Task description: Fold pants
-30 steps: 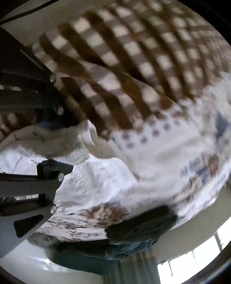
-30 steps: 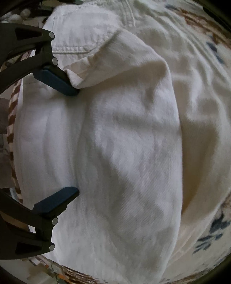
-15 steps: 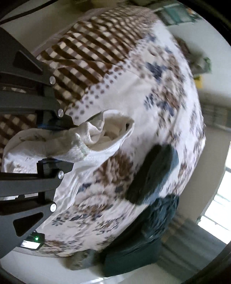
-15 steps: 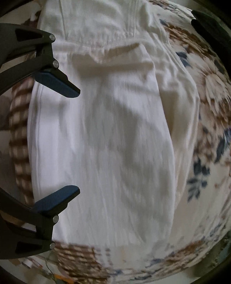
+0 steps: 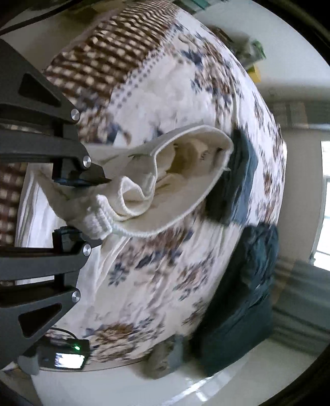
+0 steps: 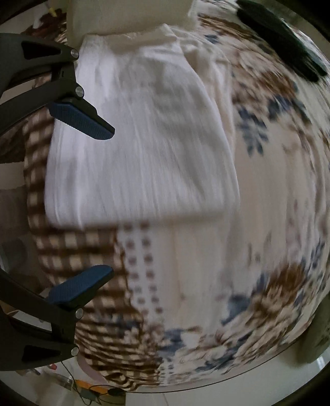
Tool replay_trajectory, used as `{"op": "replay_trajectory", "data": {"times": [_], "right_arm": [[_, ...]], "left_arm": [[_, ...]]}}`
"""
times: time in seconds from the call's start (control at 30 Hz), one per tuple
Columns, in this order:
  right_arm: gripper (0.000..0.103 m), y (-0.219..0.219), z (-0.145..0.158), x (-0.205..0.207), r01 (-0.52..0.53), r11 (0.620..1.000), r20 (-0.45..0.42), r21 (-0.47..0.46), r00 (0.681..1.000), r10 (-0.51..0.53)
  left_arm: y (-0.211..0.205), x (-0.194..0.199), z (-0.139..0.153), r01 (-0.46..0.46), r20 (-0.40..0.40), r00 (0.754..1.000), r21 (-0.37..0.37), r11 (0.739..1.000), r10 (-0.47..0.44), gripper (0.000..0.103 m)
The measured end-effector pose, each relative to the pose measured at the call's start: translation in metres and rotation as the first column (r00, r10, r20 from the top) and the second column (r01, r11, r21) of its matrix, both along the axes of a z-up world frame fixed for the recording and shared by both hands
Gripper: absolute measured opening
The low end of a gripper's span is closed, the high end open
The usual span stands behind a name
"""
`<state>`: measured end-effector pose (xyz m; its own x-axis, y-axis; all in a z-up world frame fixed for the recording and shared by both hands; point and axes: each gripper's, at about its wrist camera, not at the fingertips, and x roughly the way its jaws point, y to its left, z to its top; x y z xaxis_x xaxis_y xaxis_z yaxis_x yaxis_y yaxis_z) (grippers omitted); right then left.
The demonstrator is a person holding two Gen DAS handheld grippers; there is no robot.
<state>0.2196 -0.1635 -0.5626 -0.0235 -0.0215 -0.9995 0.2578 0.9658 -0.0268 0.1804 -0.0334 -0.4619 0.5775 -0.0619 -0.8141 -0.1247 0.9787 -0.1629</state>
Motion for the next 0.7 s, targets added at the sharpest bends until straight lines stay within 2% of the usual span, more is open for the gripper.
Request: {"op": "replay_trajectory", "data": {"times": [0.03,0.23,0.3,0.37,0.43,0.5,0.7], "right_arm": [[0.101,-0.012,-0.001,-0.001,0.022,1.0,0.007,0.016,1.0,-0.022],[0.101,-0.082,-0.007,-0.014,0.108,0.993,-0.012,-0.047,0.994,-0.108],[0.101,-0.126,0.002,-0.027,0.125,0.991,-0.015,-0.056,0.992,-0.126],[0.101,-0.148,-0.004,-0.032,0.141,0.987,-0.02,-0.075,0.99,-0.143],[0.101,-0.166,-0.006,-0.036,0.162,0.983,-0.023,-0.089,0.986,-0.165],[0.101,-0.22,-0.011,-0.042,0.176,0.98,-0.028,-0.093,0.983,-0.179],[0.101,-0.306,-0.04,-0.058,0.238,0.965,-0.053,-0.108,0.968,-0.245]], "left_arm": [[-0.009,0.001,-0.001,0.016,-0.001,1.0,0.004,1.0,-0.016,0.02],[-0.08,0.007,-0.023,0.152,-0.044,0.988,0.059,0.987,-0.15,0.02],[-0.101,0.01,-0.033,0.189,-0.068,0.98,0.065,0.98,-0.185,0.02],[-0.119,0.012,-0.042,0.219,-0.084,0.973,0.069,0.973,-0.213,0.02],[-0.136,0.013,-0.051,0.244,-0.103,0.966,0.069,0.967,-0.237,0.02],[-0.151,0.014,-0.061,0.264,-0.123,0.959,0.068,0.962,-0.254,0.02],[-0.183,0.012,-0.087,0.313,-0.173,0.939,0.077,0.946,-0.297,0.02]]}}
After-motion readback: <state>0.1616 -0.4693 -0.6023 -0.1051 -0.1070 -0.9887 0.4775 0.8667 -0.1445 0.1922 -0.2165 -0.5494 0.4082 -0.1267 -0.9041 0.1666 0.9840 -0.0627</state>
